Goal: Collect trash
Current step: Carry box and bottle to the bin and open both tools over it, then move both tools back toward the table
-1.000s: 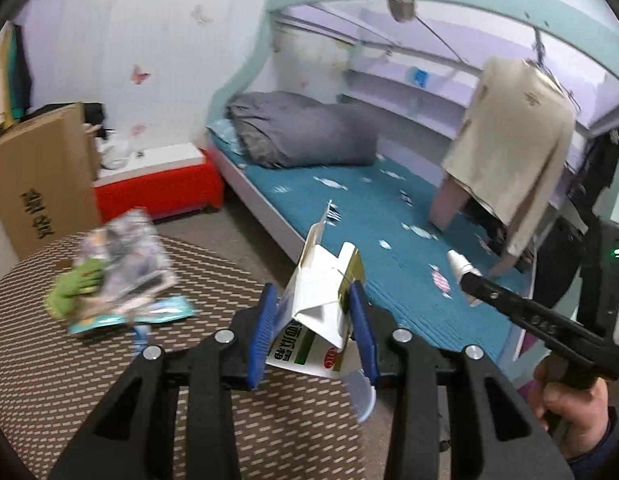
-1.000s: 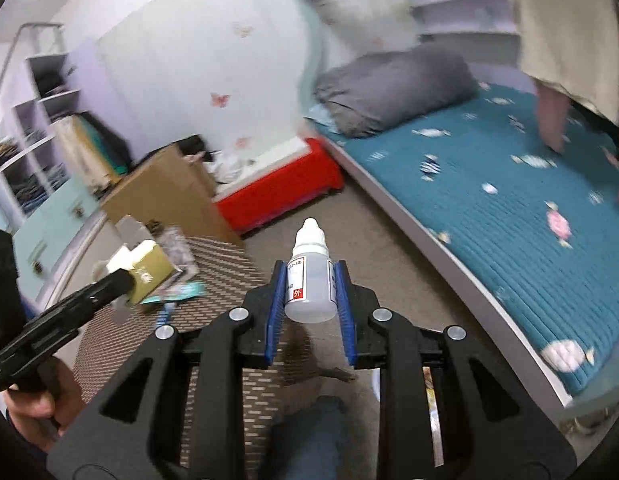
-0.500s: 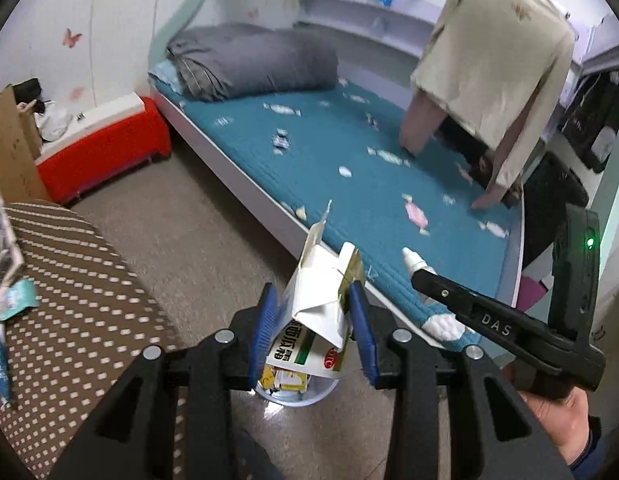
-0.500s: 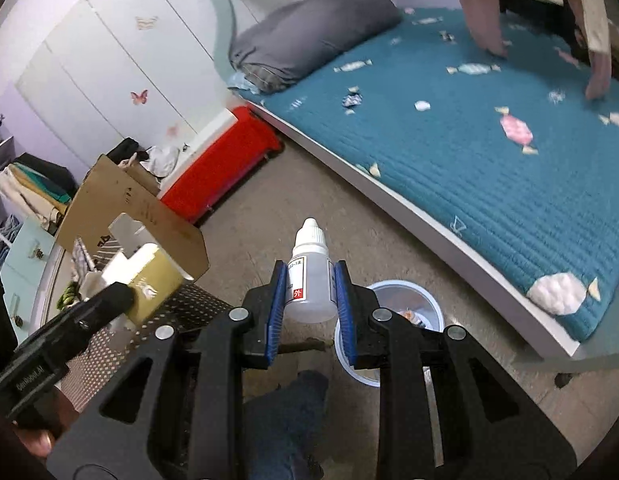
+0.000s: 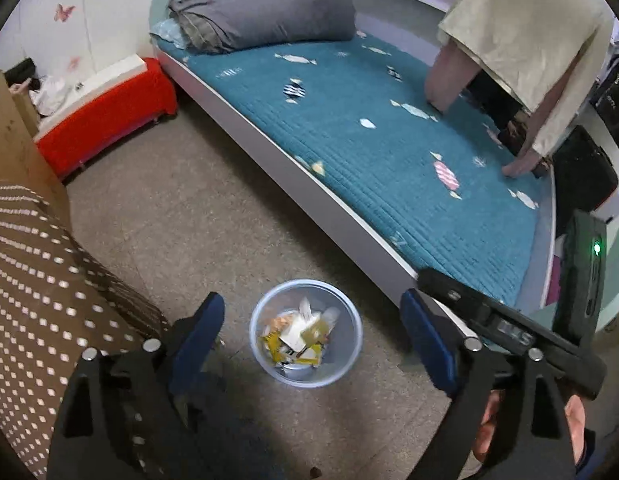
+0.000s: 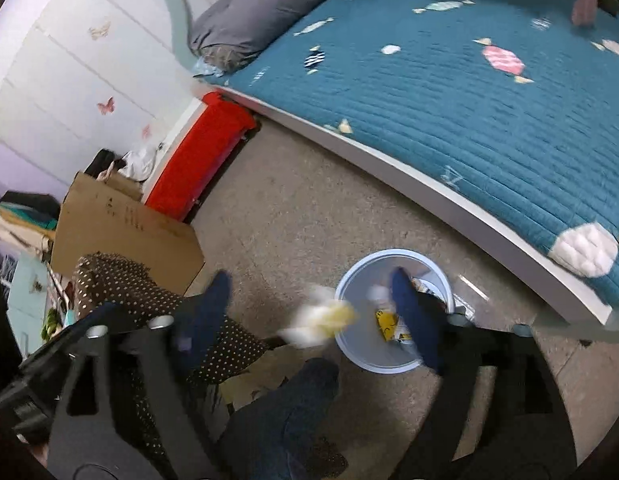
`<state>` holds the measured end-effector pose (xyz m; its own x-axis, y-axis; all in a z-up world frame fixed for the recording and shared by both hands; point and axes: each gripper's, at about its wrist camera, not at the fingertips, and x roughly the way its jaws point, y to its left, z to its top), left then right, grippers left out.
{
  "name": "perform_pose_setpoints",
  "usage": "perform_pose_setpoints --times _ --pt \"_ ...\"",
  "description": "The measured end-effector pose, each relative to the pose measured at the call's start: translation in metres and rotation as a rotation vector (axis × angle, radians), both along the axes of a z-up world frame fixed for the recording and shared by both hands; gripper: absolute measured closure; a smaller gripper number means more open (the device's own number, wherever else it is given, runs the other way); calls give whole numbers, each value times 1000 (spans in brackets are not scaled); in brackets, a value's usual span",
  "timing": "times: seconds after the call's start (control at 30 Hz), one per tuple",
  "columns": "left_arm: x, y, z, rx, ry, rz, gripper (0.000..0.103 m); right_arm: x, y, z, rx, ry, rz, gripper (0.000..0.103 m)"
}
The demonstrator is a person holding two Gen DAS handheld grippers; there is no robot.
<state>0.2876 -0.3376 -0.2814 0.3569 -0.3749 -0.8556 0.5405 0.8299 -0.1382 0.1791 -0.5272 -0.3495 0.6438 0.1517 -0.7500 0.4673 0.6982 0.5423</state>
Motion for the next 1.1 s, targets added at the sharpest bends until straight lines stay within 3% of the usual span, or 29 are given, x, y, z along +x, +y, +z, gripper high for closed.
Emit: perform_pose_setpoints --times 0.23,0.63,1.1 --pt "-11 10 24 -32 -66 17 14 -12 3 13 -67 33 -34 6" --pt "-40 46 76 -88 -172 30 13 -18 44 80 -171 -34 10 6" --pt "-58 153 126 -151 -284 123 13 -6 134 158 -281 -141 130 6"
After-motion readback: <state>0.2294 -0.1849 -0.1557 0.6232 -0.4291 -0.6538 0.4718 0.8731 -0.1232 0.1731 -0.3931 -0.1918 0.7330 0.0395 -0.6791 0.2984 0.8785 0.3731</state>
